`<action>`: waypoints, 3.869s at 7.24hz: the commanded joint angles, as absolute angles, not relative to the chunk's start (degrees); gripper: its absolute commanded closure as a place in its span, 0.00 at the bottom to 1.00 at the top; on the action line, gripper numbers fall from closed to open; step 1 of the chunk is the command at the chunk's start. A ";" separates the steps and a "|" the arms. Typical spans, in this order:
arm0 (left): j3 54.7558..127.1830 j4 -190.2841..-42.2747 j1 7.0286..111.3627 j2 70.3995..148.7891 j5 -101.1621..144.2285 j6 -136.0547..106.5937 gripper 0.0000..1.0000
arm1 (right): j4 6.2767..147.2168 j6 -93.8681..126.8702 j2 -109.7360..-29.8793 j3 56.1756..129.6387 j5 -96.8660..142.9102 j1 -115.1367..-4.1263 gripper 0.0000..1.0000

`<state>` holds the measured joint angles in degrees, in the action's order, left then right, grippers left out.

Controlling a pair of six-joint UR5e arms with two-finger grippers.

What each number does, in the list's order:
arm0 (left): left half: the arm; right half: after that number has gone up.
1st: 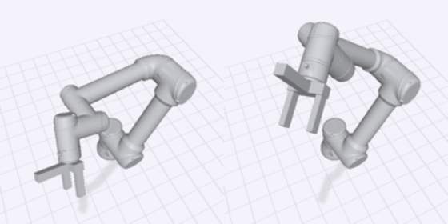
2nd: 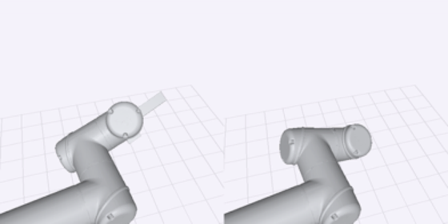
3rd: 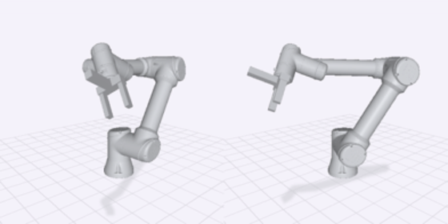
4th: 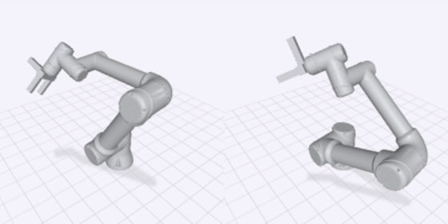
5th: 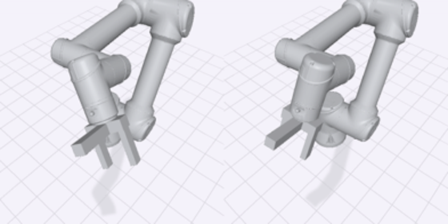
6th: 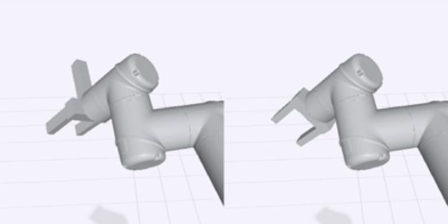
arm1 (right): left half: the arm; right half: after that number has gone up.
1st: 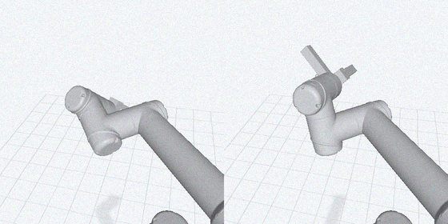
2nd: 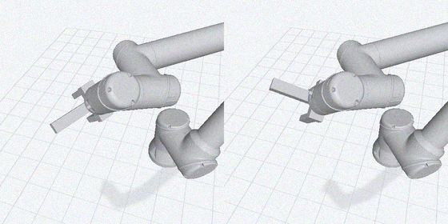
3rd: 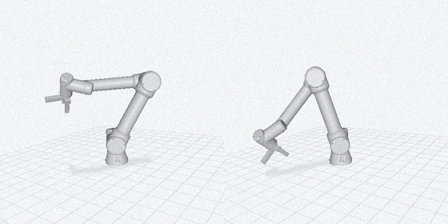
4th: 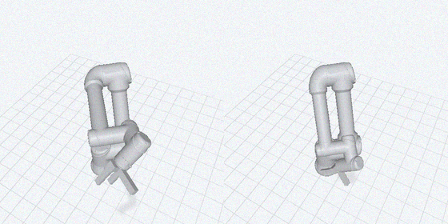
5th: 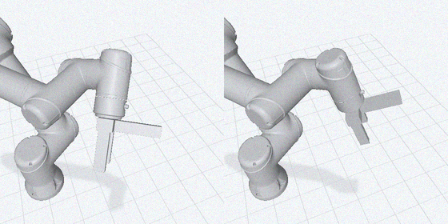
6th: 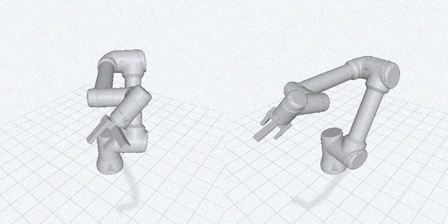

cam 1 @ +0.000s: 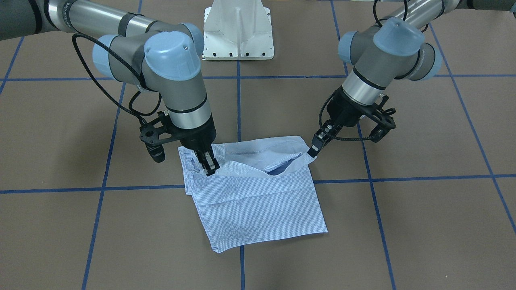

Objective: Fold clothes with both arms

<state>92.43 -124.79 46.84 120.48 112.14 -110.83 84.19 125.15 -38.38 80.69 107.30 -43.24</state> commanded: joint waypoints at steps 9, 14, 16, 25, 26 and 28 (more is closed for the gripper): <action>69.52 -137.37 53.75 130.08 108.36 -102.85 0.42 | 72.07 117.35 -30.85 60.73 109.76 -48.05 0.00; 76.86 -137.11 56.86 122.13 116.88 -85.09 0.42 | 72.33 102.71 -37.84 64.74 114.25 -53.16 0.00; 78.13 -136.93 60.36 117.27 120.03 -67.94 0.42 | 72.33 88.66 -47.25 70.03 118.98 -57.72 0.00; 77.87 -118.95 84.01 105.74 134.19 -0.72 0.01 | 83.04 13.66 -81.52 87.24 137.72 -85.51 0.00; 78.05 -117.35 85.68 103.73 134.64 3.82 0.00 | 83.06 12.93 -84.35 89.62 137.72 -86.21 0.00; 80.83 -111.06 88.59 102.48 134.65 6.07 0.00 | 83.14 12.92 -86.57 92.37 137.72 -86.48 0.00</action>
<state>78.80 -115.88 87.20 103.28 134.49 4.61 83.00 13.29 -85.20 90.71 137.72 -86.11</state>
